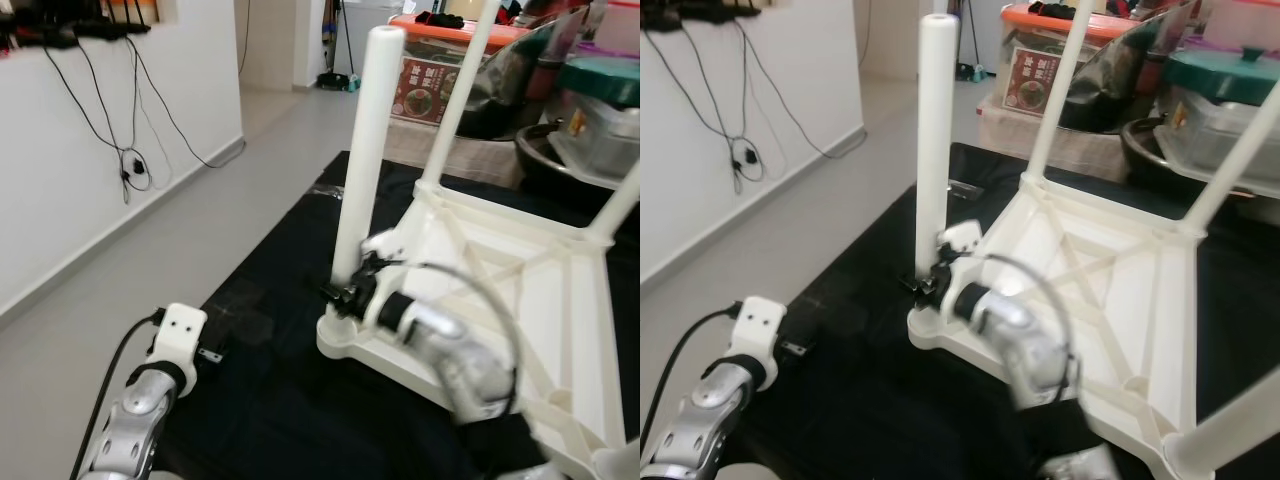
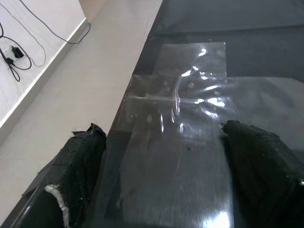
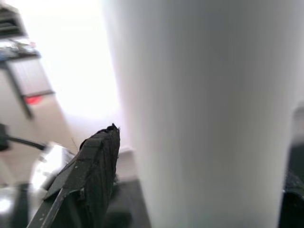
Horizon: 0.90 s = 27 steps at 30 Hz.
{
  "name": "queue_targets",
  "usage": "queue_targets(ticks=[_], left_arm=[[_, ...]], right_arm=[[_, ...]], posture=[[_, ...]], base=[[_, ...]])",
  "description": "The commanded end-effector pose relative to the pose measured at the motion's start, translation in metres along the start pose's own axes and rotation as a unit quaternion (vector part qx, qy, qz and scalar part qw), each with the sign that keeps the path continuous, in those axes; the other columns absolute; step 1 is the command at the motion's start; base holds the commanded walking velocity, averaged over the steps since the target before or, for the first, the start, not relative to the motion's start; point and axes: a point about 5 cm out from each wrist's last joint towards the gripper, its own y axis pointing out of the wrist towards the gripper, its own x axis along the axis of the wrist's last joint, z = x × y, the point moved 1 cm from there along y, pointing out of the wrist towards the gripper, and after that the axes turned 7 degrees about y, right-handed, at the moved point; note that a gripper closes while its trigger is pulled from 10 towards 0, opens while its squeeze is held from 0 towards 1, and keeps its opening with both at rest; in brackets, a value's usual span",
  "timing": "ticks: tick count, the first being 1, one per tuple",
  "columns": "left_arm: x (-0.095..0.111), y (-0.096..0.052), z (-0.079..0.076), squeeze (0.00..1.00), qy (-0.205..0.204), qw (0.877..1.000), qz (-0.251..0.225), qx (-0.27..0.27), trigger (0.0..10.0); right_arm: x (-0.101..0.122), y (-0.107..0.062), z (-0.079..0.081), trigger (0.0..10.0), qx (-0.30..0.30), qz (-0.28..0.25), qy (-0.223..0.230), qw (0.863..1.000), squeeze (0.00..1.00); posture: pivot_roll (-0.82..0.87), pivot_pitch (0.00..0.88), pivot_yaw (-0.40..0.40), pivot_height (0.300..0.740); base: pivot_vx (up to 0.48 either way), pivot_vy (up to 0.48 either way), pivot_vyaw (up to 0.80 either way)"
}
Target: Building children table
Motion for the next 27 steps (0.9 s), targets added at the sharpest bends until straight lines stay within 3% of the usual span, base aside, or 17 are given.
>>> queue_targets(ticks=[1,2,6,7,11,13,15,16,17,18,19,20,21,22,24,25,27], left_arm=[[-0.009,-0.003,0.002,0.00,0.008,1.000,0.017,-0.002,10.0],[-0.007,-0.002,0.002,0.00,0.005,1.000,0.014,0.000,10.0],[-0.005,-0.002,0.001,0.00,0.003,1.000,0.012,0.002,10.0],[-0.006,-0.003,0.000,0.00,0.002,1.000,0.012,0.003,10.0],[-0.006,-0.003,-0.001,0.00,0.002,1.000,0.013,0.003,10.0],[-0.009,-0.006,0.000,0.00,0.004,1.000,0.017,0.003,10.0],[-0.010,-0.007,0.000,0.00,0.005,1.000,0.019,0.002,10.0],[-0.011,-0.008,0.001,0.00,0.006,1.000,0.021,0.002,10.0],[-0.011,-0.008,0.001,0.00,0.006,1.000,0.021,0.002,10.0],[-0.010,-0.006,0.001,0.00,0.008,1.000,0.020,0.000,10.0],[-0.009,-0.004,0.000,0.00,0.008,1.000,0.019,-0.002,10.0],[-0.009,-0.004,0.000,0.00,0.008,1.000,0.019,-0.002,10.0],[-0.007,-0.002,-0.001,0.00,0.008,1.000,0.016,-0.004,10.0],[-0.006,-0.001,-0.002,0.00,0.007,1.000,0.014,-0.005,10.0],[-0.005,-0.001,-0.002,0.00,0.006,1.000,0.013,-0.006,10.0],[-0.004,-0.001,-0.004,0.00,0.006,1.000,0.012,-0.007,10.0],[-0.004,-0.001,-0.004,0.00,0.006,1.000,0.012,-0.007,10.0]], right_arm=[[0.001,0.002,0.011,10.0,0.060,-0.002,-0.001,0.998,0.00],[0.008,-0.002,0.026,10.0,0.137,-0.007,0.010,0.991,0.00],[0.012,-0.011,0.046,9.0,0.245,-0.006,0.017,0.969,0.00],[0.008,-0.015,0.052,5.5,0.278,0.003,0.016,0.960,0.00],[0.005,-0.017,0.054,5.5,0.291,0.010,0.014,0.957,0.00],[-0.002,-0.024,0.057,2.4,0.307,0.026,0.015,0.951,0.00],[-0.005,-0.026,0.057,2.4,0.309,0.031,0.016,0.950,0.00],[-0.007,-0.028,0.057,0.9,0.309,0.034,0.018,0.950,0.00],[-0.007,-0.028,0.057,0.9,0.309,0.034,0.018,0.950,0.00],[-0.021,-0.013,0.025,0.0,0.145,0.060,0.009,0.988,0.00],[-0.031,-0.006,0.001,0.0,0.025,0.081,-0.001,0.996,0.00],[-0.031,-0.006,0.001,0.0,0.025,0.081,-0.001,0.996,0.00],[-0.042,-0.006,-0.035,0.0,-0.164,0.098,-0.009,0.982,0.00],[-0.049,-0.011,-0.054,0.0,-0.276,0.111,-0.014,0.955,0.00],[-0.052,-0.015,-0.062,0.0,-0.325,0.114,-0.014,0.939,0.00],[-0.063,-0.047,-0.078,0.0,-0.467,0.111,-0.007,0.877,0.00],[-0.065,-0.052,-0.077,0.0,-0.484,0.113,-0.016,0.868,0.00]], posture=[[0.11,0.000,-0.061,0.740],[0.12,0.000,-0.076,0.740],[0.13,0.000,-0.081,0.740],[0.13,0.000,-0.083,0.740],[0.13,0.000,-0.084,0.740],[0.13,0.000,-0.075,0.740],[0.13,0.000,-0.075,0.740],[0.12,0.000,-0.070,0.740],[0.12,0.000,-0.070,0.740],[0.10,0.000,-0.062,0.740],[0.10,0.000,-0.062,0.740],[0.10,0.000,-0.062,0.740],[0.10,0.000,-0.058,0.740],[0.10,0.000,-0.058,0.740],[0.10,0.000,-0.058,0.740],[0.11,0.000,-0.061,0.740],[0.11,0.000,-0.056,0.740]], base=[[0.000,0.000,0.00],[0.000,0.000,0.00],[0.000,0.000,0.00],[0.000,0.000,0.00],[0.000,0.000,0.00],[0.000,0.000,0.00],[0.000,0.000,0.00],[0.000,0.000,0.00],[0.000,0.000,0.00],[0.000,0.000,0.00],[0.000,0.000,0.00],[0.000,0.000,0.00],[0.000,0.000,0.00],[0.000,0.000,0.00],[0.000,0.000,0.00],[0.000,0.000,0.00],[0.000,0.000,0.00]])
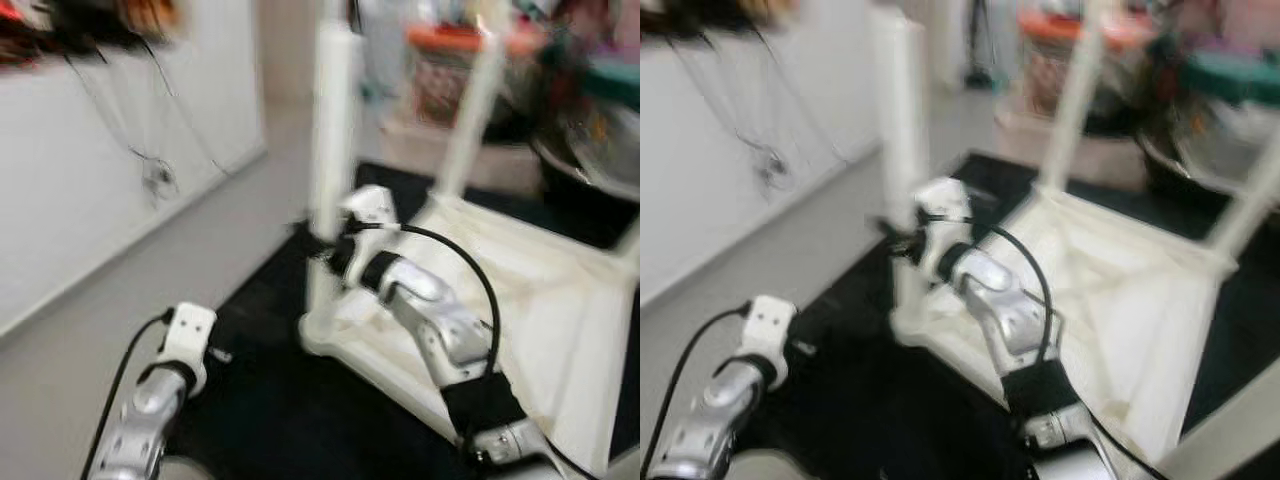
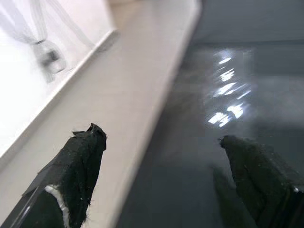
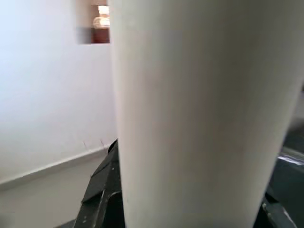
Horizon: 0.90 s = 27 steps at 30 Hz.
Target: Building children table
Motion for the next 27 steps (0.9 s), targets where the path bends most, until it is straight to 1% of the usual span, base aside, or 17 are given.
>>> queue_targets(ticks=[1,2,3,4,6,7,12,13,14,17,18,20,21,22,24,25,27], left_arm=[[-0.002,0.000,0.001,0.00,0.008,1.000,0.007,-0.002,10.0],[-0.004,-0.001,0.001,0.00,0.009,1.000,0.009,-0.002,10.0],[-0.005,-0.002,0.002,0.00,0.010,1.000,0.011,-0.002,10.0],[-0.006,-0.001,0.002,0.00,0.011,1.000,0.012,-0.002,10.0],[-0.006,0.000,0.003,0.00,0.012,1.000,0.013,-0.002,10.0],[-0.004,0.001,0.002,0.00,0.012,1.000,0.010,-0.002,10.0],[0.000,0.003,0.000,0.00,0.009,1.000,0.003,-0.003,10.0],[0.000,0.004,0.000,0.00,0.009,1.000,0.004,-0.003,10.0],[0.000,0.003,0.001,0.00,0.008,1.000,0.004,-0.002,10.0],[0.000,0.003,0.002,0.00,0.008,1.000,0.003,-0.002,10.0],[-0.001,0.002,0.003,0.00,0.009,1.000,0.004,-0.001,10.0],[-0.002,0.001,0.004,0.00,0.010,1.000,0.005,0.000,10.0],[-0.003,0.001,0.005,0.00,0.010,1.000,0.006,0.001,10.0],[-0.003,0.001,0.005,0.00,0.010,1.000,0.006,0.001,10.0],[-0.003,0.002,0.005,0.00,0.011,1.000,0.007,0.002,10.0],[-0.002,0.002,0.005,0.00,0.009,1.000,0.005,0.003,10.0],[-0.002,0.002,0.005,0.00,0.009,1.000,0.005,0.003,10.0]], right_arm=[[-0.059,-0.024,-0.046,0.0,-0.137,0.114,-0.018,0.984,0.00],[-0.056,-0.024,-0.038,9.4,-0.108,0.108,-0.023,0.988,0.00],[-0.052,-0.022,-0.027,9.4,-0.067,0.096,-0.028,0.993,0.00],[-0.046,-0.021,-0.018,10.0,-0.032,0.078,-0.026,0.996,0.00],[-0.034,-0.022,-0.002,10.0,0.039,0.040,-0.018,0.998,0.00],[-0.032,-0.021,-0.001,10.0,0.051,0.031,-0.006,0.998,1.00],[-0.027,-0.014,0.012,10.0,0.110,0.043,0.029,0.993,1.00],[-0.023,-0.012,0.017,10.0,0.128,0.039,0.039,0.990,0.56],[-0.014,-0.012,0.023,10.0,0.156,0.018,0.036,0.987,0.00],[-0.004,-0.015,0.030,10.0,0.200,-0.004,0.033,0.979,0.00],[0.006,-0.021,0.040,10.0,0.264,-0.024,0.028,0.964,0.00],[0.015,-0.030,0.050,10.0,0.332,-0.039,0.022,0.942,0.00],[0.020,-0.040,0.060,10.0,0.411,-0.042,0.023,0.910,0.00],[0.020,-0.040,0.060,10.0,0.411,-0.042,0.023,0.910,0.00],[0.023,-0.061,0.074,9.8,0.534,-0.032,0.023,0.844,0.00],[0.020,-0.071,0.076,3.7,0.577,-0.019,0.021,0.816,0.00],[0.020,-0.071,0.076,3.7,0.577,-0.019,0.021,0.816,0.00]], posture=[[0.11,0.000,-0.056,0.740],[0.10,0.000,-0.052,0.740],[0.10,0.000,-0.052,0.740],[0.09,0.000,-0.049,0.740],[0.09,0.000,-0.049,0.740],[0.10,0.000,-0.053,0.740],[0.10,0.000,-0.058,0.740],[0.11,0.000,-0.060,0.740],[0.11,0.000,-0.060,0.740],[0.11,0.000,-0.061,0.740],[0.11,0.000,-0.060,0.740],[0.11,0.000,-0.060,0.740],[0.11,0.000,-0.065,0.740],[0.11,0.000,-0.065,0.740],[0.12,0.000,-0.074,0.740],[0.13,0.000,-0.076,0.740],[0.13,0.000,-0.076,0.740]], base=[[0.000,0.000,0.00],[0.000,0.000,0.00],[0.000,0.000,0.00],[0.000,0.000,0.00],[0.000,0.000,0.00],[0.000,0.000,0.00],[0.000,0.000,0.00],[0.000,0.000,0.00],[0.000,0.000,0.00],[0.000,0.000,0.00],[0.000,0.000,0.00],[0.000,0.000,0.00],[0.000,0.000,0.00],[0.000,0.000,0.00],[0.000,0.000,0.00],[0.000,0.000,0.00],[0.000,0.000,0.00]])
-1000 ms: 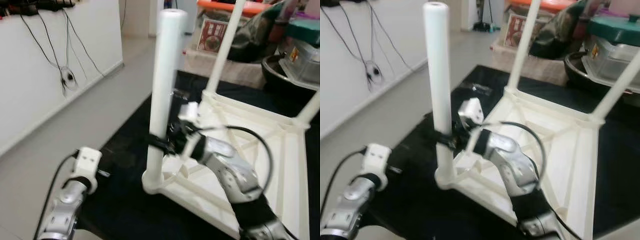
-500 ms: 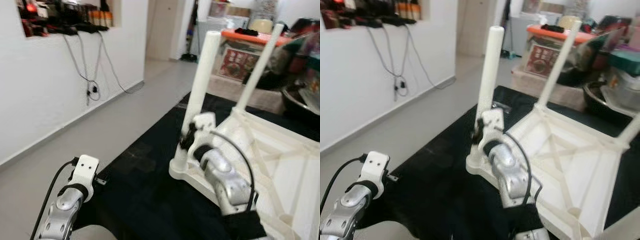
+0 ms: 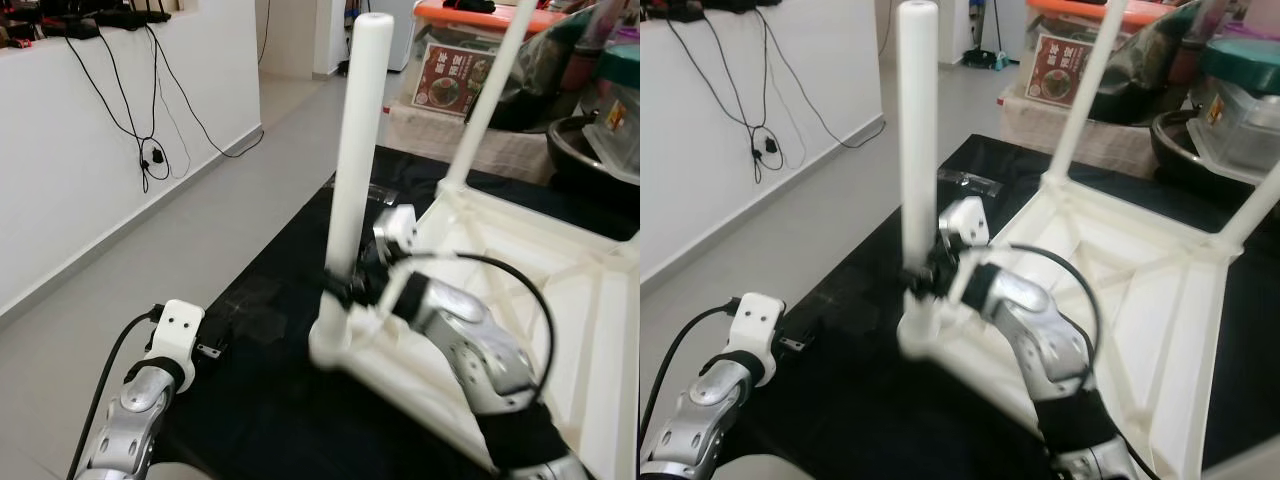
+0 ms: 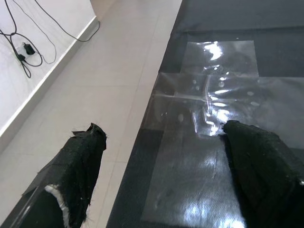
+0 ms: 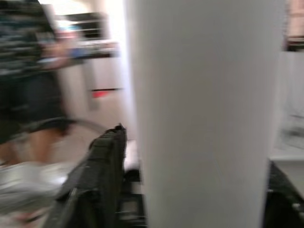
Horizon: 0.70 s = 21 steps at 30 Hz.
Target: Building children table
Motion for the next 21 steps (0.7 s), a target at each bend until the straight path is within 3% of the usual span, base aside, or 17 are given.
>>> queue_targets(ticks=[1,2,3,6,7,8,9,10,11,12,15,16,17,19,20,21], left_arm=[[-0.008,-0.003,-0.003,0.00,0.005,1.000,0.019,-0.005,10.0],[-0.008,-0.003,-0.003,0.00,0.005,1.000,0.019,-0.005,10.0],[-0.008,-0.004,-0.003,0.00,0.004,1.000,0.019,-0.005,10.0],[-0.009,-0.006,-0.003,0.00,0.004,1.000,0.021,-0.004,10.0],[-0.011,-0.008,-0.003,0.00,0.005,1.000,0.024,-0.005,10.0],[-0.013,-0.009,-0.003,0.00,0.006,1.000,0.026,-0.006,10.0],[-0.013,-0.009,-0.003,0.00,0.006,1.000,0.026,-0.006,10.0],[-0.014,-0.008,-0.004,0.00,0.007,1.000,0.027,-0.007,10.0],[-0.012,-0.006,-0.006,0.00,0.006,1.000,0.025,-0.009,10.0],[-0.009,-0.005,-0.008,0.00,0.004,1.000,0.022,-0.011,10.0],[-0.009,-0.005,-0.008,0.00,0.004,1.000,0.022,-0.011,10.0],[-0.009,-0.005,-0.009,0.00,0.003,1.000,0.021,-0.013,10.0],[-0.010,-0.005,-0.010,0.00,0.003,1.000,0.022,-0.014,10.0],[-0.011,-0.006,-0.010,0.00,0.003,1.000,0.024,-0.014,10.0],[-0.011,-0.007,-0.009,0.00,0.003,1.000,0.024,-0.014,10.0],[-0.012,-0.007,-0.008,0.00,0.004,1.000,0.025,-0.013,10.0]], right_arm=[[-0.004,0.005,0.015,2.1,0.064,0.008,-0.001,0.998,0.00],[-0.004,0.005,0.015,2.1,0.064,0.008,-0.001,0.998,0.00],[-0.009,0.003,0.010,0.0,0.046,0.011,0.004,0.999,0.00],[-0.014,0.003,0.000,0.0,0.004,0.021,0.001,1.000,0.00],[-0.025,0.002,-0.026,0.0,-0.119,0.044,-0.003,0.992,0.00],[-0.036,-0.007,-0.055,0.0,-0.267,0.068,-0.005,0.961,0.00],[-0.036,-0.007,-0.055,0.0,-0.267,0.068,-0.005,0.961,0.00],[-0.047,-0.027,-0.080,0.0,-0.420,0.093,-0.009,0.903,0.00],[-0.056,-0.057,-0.095,0.0,-0.570,0.097,0.002,0.816,0.00],[-0.064,-0.078,-0.095,0.0,-0.651,0.101,0.016,0.752,0.00],[-0.064,-0.078,-0.095,0.0,-0.651,0.101,0.016,0.752,0.00],[-0.067,-0.091,-0.090,0.0,-0.689,0.104,0.021,0.717,0.00],[-0.067,-0.097,-0.087,4.8,-0.702,0.104,0.019,0.705,0.00],[-0.065,-0.098,-0.085,4.8,-0.699,0.105,0.015,0.707,0.00],[-0.059,-0.098,-0.085,10.0,-0.698,0.100,-0.003,0.710,0.00],[-0.056,-0.093,-0.085,10.0,-0.685,0.098,-0.009,0.722,0.00]], posture=[[0.13,0.000,-0.079,0.740],[0.13,0.000,-0.079,0.740],[0.13,0.000,-0.077,0.740],[0.13,0.000,-0.074,0.740],[0.12,0.000,-0.067,0.740],[0.11,0.000,-0.064,0.740],[0.11,0.000,-0.064,0.740],[0.11,0.000,-0.062,0.740],[0.11,0.000,-0.061,0.740],[0.11,0.000,-0.060,0.740],[0.11,0.000,-0.060,0.740],[0.11,0.000,-0.056,0.740],[0.11,0.000,-0.051,0.740],[0.11,0.000,-0.051,0.740],[0.10,0.000,-0.051,0.740],[0.10,0.000,-0.052,0.740]], base=[[0.000,0.000,0.00],[0.000,0.000,0.00],[0.000,0.000,0.00],[0.000,0.000,0.00],[0.000,0.000,0.00],[0.000,0.000,0.00],[0.000,0.000,0.00],[0.000,0.000,0.00],[0.000,0.000,0.00],[0.000,0.000,0.00],[0.000,0.000,0.00],[0.000,0.000,0.00],[0.000,0.000,0.00],[0.000,0.000,0.00],[0.000,0.000,0.00],[0.000,0.000,0.00]])
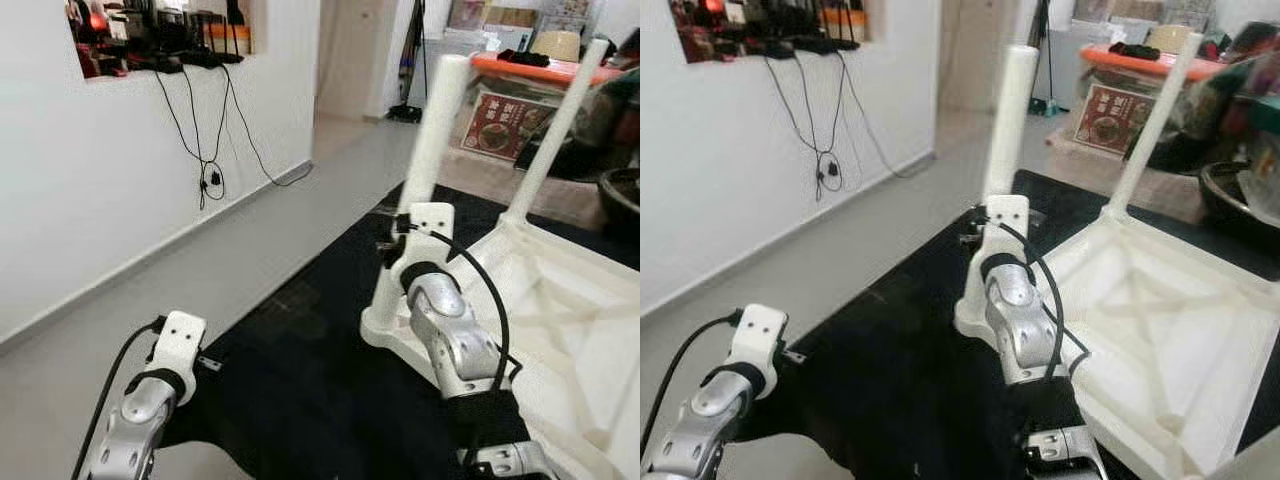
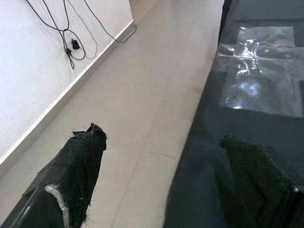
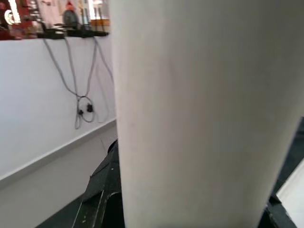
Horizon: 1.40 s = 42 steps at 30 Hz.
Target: Building children table
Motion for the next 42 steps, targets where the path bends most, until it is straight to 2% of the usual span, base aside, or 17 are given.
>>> queue_targets(ticks=[1,8,9,19,20,21,23,27,29,31,32,33,37,38,40,41,42], left_arm=[[-0.002,0.000,-0.001,0.00,0.007,1.000,0.008,-0.006,10.0],[-0.001,0.002,-0.002,0.00,0.005,1.000,0.006,-0.004,10.0],[0.000,0.002,-0.004,0.00,0.003,1.000,0.005,-0.005,10.0],[-0.001,0.000,-0.003,0.00,0.001,1.000,0.006,-0.005,10.0],[-0.002,0.002,-0.002,0.00,0.005,1.000,0.008,-0.006,10.0],[-0.002,0.004,-0.002,0.00,0.008,1.000,0.008,-0.008,10.0],[-0.002,0.004,-0.002,0.00,0.008,1.000,0.008,-0.008,10.0],[0.000,0.004,-0.007,0.00,0.006,1.000,0.006,-0.009,10.0],[0.000,0.004,-0.007,0.00,0.006,1.000,0.006,-0.009,10.0],[-0.002,0.002,-0.008,0.00,0.004,1.000,0.008,-0.008,10.0],[-0.004,0.000,-0.008,0.00,0.004,1.000,0.010,-0.007,10.0],[-0.007,-0.003,-0.006,0.00,0.006,1.000,0.015,-0.007,10.0],[-0.010,-0.004,-0.006,0.00,0.007,1.000,0.018,-0.007,10.0],[-0.009,-0.003,-0.005,0.00,0.008,1.000,0.018,-0.007,10.0],[-0.009,-0.003,-0.005,0.00,0.008,1.000,0.018,-0.007,10.0],[-0.006,0.001,-0.006,0.00,0.007,1.000,0.014,-0.009,10.0],[-0.006,0.001,-0.006,0.00,0.007,1.000,0.014,-0.009,10.0]], right_arm=[[-0.037,-0.006,-0.021,10.0,-0.034,0.083,-0.041,0.995,0.00],[-0.027,-0.003,0.004,10.0,0.030,0.048,0.017,0.998,0.00],[-0.019,-0.002,0.012,10.0,0.057,0.023,0.028,0.998,1.00],[0.015,-0.008,0.050,10.0,0.288,-0.016,0.108,0.951,1.00],[0.029,-0.014,0.061,10.0,0.366,-0.032,0.100,0.925,0.00],[0.040,-0.021,0.071,10.0,0.434,-0.047,0.083,0.896,0.00],[0.040,-0.021,0.071,10.0,0.434,-0.047,0.083,0.896,0.00],[0.037,-0.064,0.086,10.0,0.618,-0.033,0.033,0.785,0.00],[0.037,-0.064,0.086,10.0,0.618,-0.033,0.033,0.785,0.00],[0.028,-0.078,0.084,10.0,0.659,-0.018,0.015,0.752,0.00],[0.021,-0.088,0.082,4.0,0.684,-0.006,0.004,0.729,0.00],[0.015,-0.090,0.078,0.0,0.687,0.006,-0.002,0.727,0.00],[0.010,-0.090,0.075,0.0,0.680,0.014,-0.009,0.733,0.00],[0.004,-0.080,0.073,0.0,0.640,0.023,-0.013,0.768,0.00],[0.004,-0.080,0.073,0.0,0.640,0.023,-0.013,0.768,0.00],[-0.009,-0.043,0.062,0.0,0.485,0.053,-0.021,0.873,0.00],[-0.009,-0.043,0.062,0.0,0.485,0.053,-0.021,0.873,0.00]], posture=[[0.10,0.000,-0.052,0.740],[0.10,0.000,-0.060,0.740],[0.11,0.000,-0.062,0.740],[0.11,0.000,-0.060,0.740],[0.10,0.000,-0.054,0.740],[0.10,0.000,-0.056,0.740],[0.10,0.000,-0.056,0.740],[0.12,0.000,-0.074,0.740],[0.12,0.000,-0.074,0.740],[0.13,0.000,-0.078,0.740],[0.12,0.000,-0.076,0.740],[0.12,0.000,-0.072,0.740],[0.12,0.000,-0.070,0.740],[0.11,0.000,-0.066,0.740],[0.11,0.000,-0.066,0.740],[0.10,0.000,-0.058,0.740],[0.10,0.000,-0.058,0.740]], base=[[0.000,0.000,0.00],[0.000,0.000,0.00],[0.000,0.000,0.00],[0.000,0.000,0.00],[0.000,0.000,0.00],[0.000,0.000,0.00],[0.000,0.000,0.00],[0.000,0.000,0.00],[0.000,0.000,0.00],[0.000,0.000,0.00],[0.000,0.000,0.00],[0.000,0.000,0.00],[0.000,0.000,0.00],[0.000,0.000,0.00],[0.000,0.000,0.00],[0.000,0.000,0.00],[0.000,0.000,0.00]])
